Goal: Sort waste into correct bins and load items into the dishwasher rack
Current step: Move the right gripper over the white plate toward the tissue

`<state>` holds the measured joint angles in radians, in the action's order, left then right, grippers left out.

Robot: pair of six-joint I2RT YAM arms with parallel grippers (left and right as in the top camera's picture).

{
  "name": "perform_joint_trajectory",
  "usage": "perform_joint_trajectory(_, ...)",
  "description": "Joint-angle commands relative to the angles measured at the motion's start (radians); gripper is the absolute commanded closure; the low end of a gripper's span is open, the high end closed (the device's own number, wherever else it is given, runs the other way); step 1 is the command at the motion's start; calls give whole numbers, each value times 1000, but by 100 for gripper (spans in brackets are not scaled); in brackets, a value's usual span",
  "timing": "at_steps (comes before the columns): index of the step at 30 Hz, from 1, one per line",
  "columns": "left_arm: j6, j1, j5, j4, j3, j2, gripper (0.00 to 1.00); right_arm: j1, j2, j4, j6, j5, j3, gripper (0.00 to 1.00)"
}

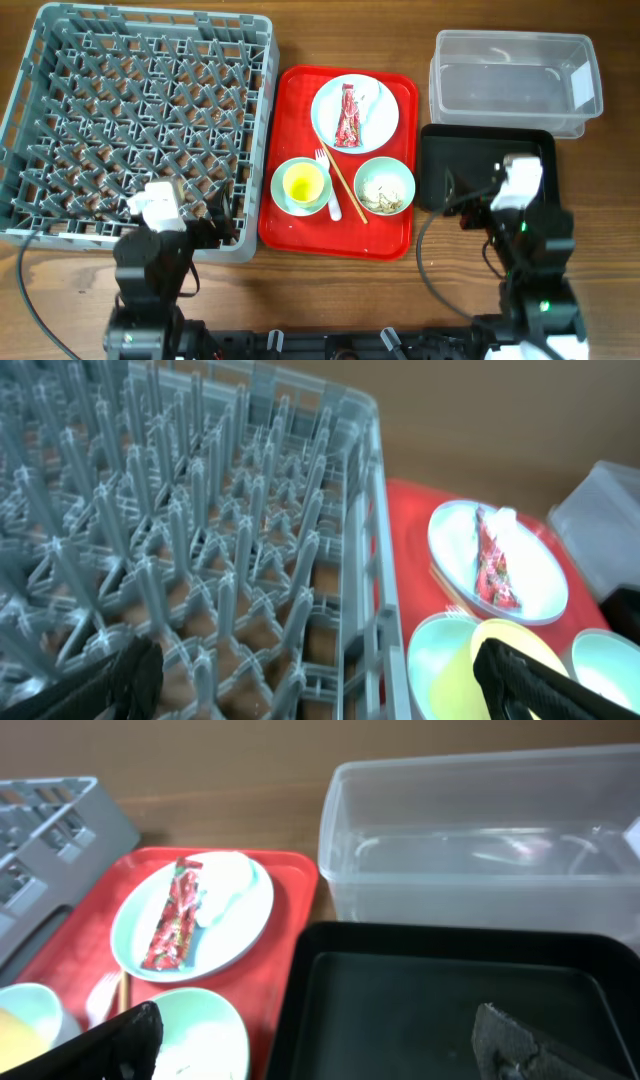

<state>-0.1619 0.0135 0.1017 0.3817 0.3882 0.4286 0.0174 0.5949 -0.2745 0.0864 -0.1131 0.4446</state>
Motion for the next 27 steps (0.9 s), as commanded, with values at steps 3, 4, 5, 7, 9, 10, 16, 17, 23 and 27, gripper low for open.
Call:
perform_joint_trajectory(3,-11,-5,-12,182,221,234,0,1,277,-187,-5,-117,307,0)
perform_joint_trajectory(4,-11,-5,-12,214,253,266,0,1,322,-233,-9,-117,356,0)
perform_joint_trajectory(5,-11,-5,-12,248,283,295,0,1,356,-272,-13,-116,395,0)
perform_joint_trajectory(7,-11,-5,-13,311,341,348,0,1,436,-380,-51,-113,497,0)
perform_joint_trajectory(9,-11,-5,-13,346,378,386,0,1,501,-468,-91,-105,585,0)
perform_joint_trajectory(10,-11,-5,-12,357,394,407,0,1,525,-487,-85,-106,615,0)
perform_joint_trajectory(16,-10,-5,-2,352,402,432,0,1,563,-458,-8,-207,647,0)
perform_joint_trajectory(17,-10,-5,-2,351,402,431,0,1,563,-439,-8,-217,647,0)
perform_joint_trajectory(23,-10,-5,-2,332,402,430,0,27,599,-402,24,-216,692,0)
perform_joint_trajectory(27,-10,-5,-2,329,402,430,0,86,697,-467,56,-177,813,0)
